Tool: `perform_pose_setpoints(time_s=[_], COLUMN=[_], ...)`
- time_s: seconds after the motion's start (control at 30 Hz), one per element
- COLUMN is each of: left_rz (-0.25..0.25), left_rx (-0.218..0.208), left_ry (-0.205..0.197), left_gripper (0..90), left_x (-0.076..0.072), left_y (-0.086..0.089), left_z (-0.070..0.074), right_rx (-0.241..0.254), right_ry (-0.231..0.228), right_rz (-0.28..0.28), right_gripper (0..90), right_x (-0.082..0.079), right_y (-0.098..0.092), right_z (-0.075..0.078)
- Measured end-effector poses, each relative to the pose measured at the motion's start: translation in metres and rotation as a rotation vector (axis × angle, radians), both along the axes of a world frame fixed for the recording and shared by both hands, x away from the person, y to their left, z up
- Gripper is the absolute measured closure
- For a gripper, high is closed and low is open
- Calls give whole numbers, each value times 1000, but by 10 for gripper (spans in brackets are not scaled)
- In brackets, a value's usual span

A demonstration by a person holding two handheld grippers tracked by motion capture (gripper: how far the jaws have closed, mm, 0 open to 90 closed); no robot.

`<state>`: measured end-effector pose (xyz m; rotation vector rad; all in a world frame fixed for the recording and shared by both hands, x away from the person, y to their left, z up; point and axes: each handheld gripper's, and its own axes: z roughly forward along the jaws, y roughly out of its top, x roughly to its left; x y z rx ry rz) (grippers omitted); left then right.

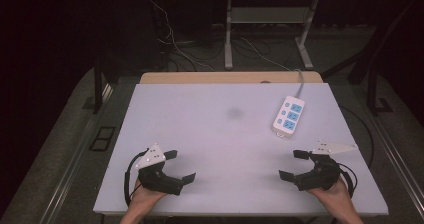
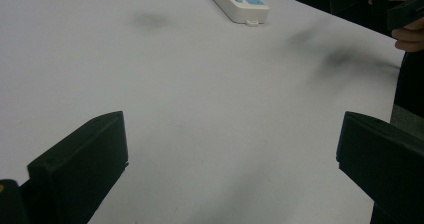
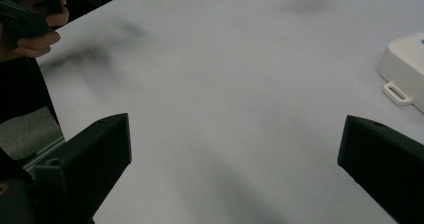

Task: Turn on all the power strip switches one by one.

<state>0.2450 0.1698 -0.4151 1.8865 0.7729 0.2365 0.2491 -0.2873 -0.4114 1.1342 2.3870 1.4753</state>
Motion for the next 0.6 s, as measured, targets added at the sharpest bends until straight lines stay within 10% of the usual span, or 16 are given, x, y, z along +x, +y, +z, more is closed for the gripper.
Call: perform_pose_setpoints(time_s=[0.6], left_rz=[-7], left_rx=[10], left_ry=[6], left_gripper=[0], left_x=[1], left_y=[-3], left_z=[-2], right_rx=[10], right_ry=[7], right_rz=[-4], right_gripper=[5], right_x=[-1], right_y=[-3], right_z=[1])
